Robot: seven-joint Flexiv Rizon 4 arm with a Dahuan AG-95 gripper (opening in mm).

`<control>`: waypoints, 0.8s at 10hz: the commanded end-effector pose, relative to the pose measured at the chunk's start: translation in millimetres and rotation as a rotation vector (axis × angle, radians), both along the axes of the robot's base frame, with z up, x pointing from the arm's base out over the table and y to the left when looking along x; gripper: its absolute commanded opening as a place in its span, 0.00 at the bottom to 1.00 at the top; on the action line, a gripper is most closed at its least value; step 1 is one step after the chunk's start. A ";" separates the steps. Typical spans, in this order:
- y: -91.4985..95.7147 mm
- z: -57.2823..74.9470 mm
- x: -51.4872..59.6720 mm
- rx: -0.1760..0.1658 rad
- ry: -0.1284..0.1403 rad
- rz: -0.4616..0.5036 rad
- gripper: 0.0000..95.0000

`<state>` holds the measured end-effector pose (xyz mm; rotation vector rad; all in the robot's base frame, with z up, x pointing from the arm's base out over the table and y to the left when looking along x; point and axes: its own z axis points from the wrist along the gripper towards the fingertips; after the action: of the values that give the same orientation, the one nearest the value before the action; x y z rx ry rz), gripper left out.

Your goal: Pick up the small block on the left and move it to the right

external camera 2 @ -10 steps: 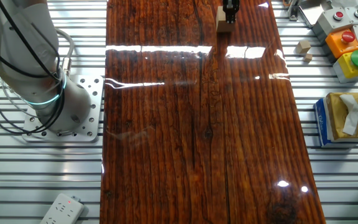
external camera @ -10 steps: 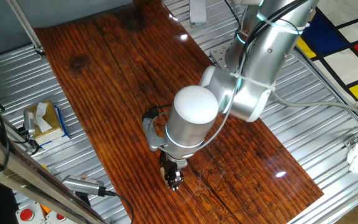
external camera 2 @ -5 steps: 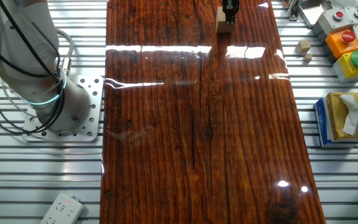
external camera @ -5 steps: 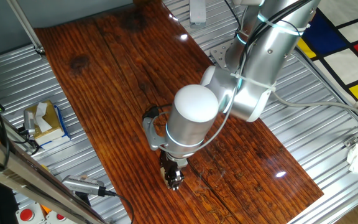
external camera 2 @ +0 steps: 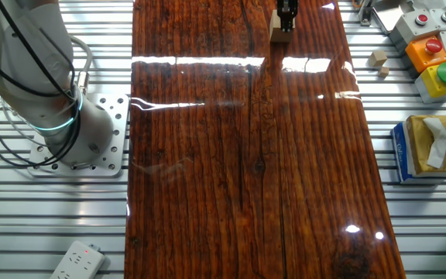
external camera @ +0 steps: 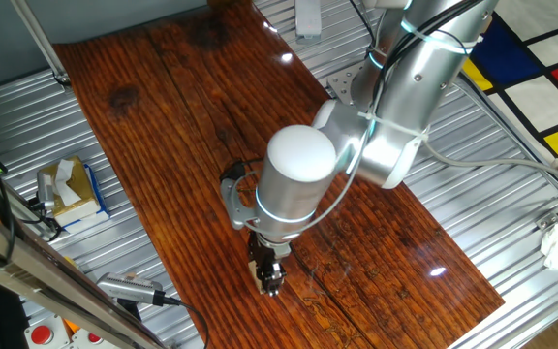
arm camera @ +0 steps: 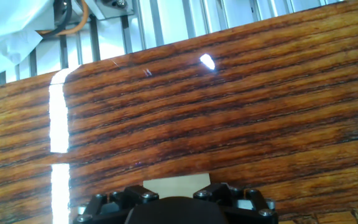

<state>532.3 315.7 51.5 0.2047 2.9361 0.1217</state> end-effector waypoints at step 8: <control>-23.3 32.5 4.9 -0.032 0.031 0.077 0.60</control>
<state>538.1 292.1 83.0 0.0908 2.9716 0.0836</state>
